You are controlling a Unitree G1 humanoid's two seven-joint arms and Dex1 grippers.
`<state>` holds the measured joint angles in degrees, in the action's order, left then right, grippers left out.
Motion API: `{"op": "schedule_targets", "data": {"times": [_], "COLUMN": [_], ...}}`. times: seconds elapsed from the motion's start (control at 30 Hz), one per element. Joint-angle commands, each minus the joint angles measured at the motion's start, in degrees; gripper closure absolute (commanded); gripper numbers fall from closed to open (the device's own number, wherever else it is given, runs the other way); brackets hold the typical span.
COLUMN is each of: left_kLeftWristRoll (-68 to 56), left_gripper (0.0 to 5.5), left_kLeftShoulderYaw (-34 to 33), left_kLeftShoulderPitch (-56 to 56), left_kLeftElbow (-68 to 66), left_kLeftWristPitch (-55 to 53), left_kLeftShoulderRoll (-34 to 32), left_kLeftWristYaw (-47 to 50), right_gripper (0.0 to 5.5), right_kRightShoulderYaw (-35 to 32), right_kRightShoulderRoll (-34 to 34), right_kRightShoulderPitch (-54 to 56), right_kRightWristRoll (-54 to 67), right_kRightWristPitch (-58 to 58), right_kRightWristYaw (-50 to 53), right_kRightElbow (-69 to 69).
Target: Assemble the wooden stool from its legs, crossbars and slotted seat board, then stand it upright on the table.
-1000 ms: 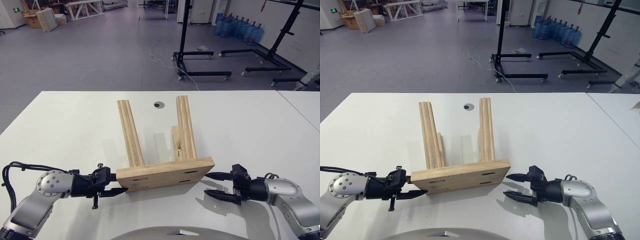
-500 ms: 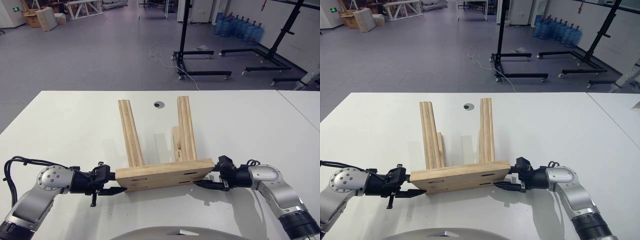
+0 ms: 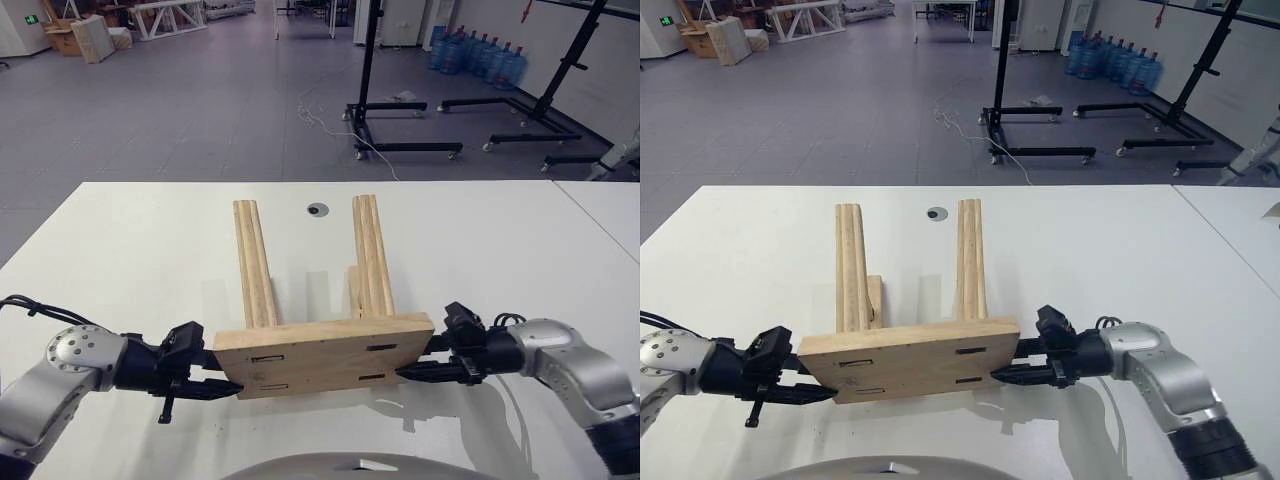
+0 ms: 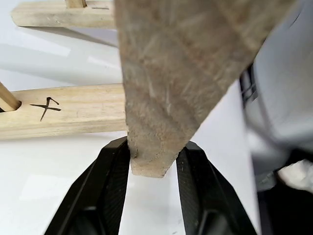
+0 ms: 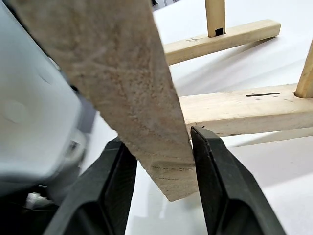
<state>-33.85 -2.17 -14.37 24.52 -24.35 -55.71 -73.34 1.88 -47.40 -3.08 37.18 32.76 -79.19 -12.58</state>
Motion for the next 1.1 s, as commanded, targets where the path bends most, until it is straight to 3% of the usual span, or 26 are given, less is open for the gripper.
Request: {"op": "schedule_targets", "data": {"times": [0.03,0.17,0.3,0.37,0.57,0.8,0.9,1.1], "left_kLeftWristRoll": [-29.9,-49.3,-70.0,-75.1,-79.2,-79.1,-78.4,-76.7], "left_gripper": [4.18,4.18,4.18,4.18,4.18,4.18,3.41,2.42], "left_kLeftShoulderYaw": [-8.4,-14.0,-19.4,-20.2,-18.6,-17.7,-16.6,-17.5], "left_kLeftShoulderPitch": [-2.2,-3.1,-5.5,-6.4,-3.4,-11.3,-9.8,-5.4], "left_kLeftElbow": [14.6,21.7,23.7,21.2,12.7,6.5,3.3,-4.8], "left_kLeftWristPitch": [-11.0,-11.5,-9.1,-10.0,-10.9,-21.8,-23.6,-23.3], "left_kLeftShoulderRoll": [1.2,-0.6,-1.9,-1.4,5.3,4.5,4.7,7.9], "left_kLeftWristYaw": [6.1,14.0,23.4,26.1,32.0,31.6,34.5,39.9], "right_gripper": [3.86,3.87,3.9,3.9,3.9,3.9,3.92,2.66], "right_kRightShoulderYaw": [-1.9,-2.2,4.5,9.6,21.1,27.9,28.6,26.2], "right_kRightShoulderRoll": [-8.6,-22.3,-34.8,-36.6,-34.0,-28.7,-24.8,-17.7], "right_kRightShoulderPitch": [10.8,23.8,25.4,28.4,33.3,37.4,40.5,43.8], "right_kRightWristRoll": [26.4,42.8,57.5,61.7,71.5,75.6,75.8,75.8], "right_kRightWristPitch": [31.5,58.0,59.7,59.7,59.7,59.3,59.0,57.0], "right_kRightWristYaw": [-3.6,-11.1,-13.2,-12.6,-1.4,8.1,12.6,22.7], "right_kRightElbow": [-5.3,3.8,1.9,3.0,10.8,17.2,21.8,31.2]}}
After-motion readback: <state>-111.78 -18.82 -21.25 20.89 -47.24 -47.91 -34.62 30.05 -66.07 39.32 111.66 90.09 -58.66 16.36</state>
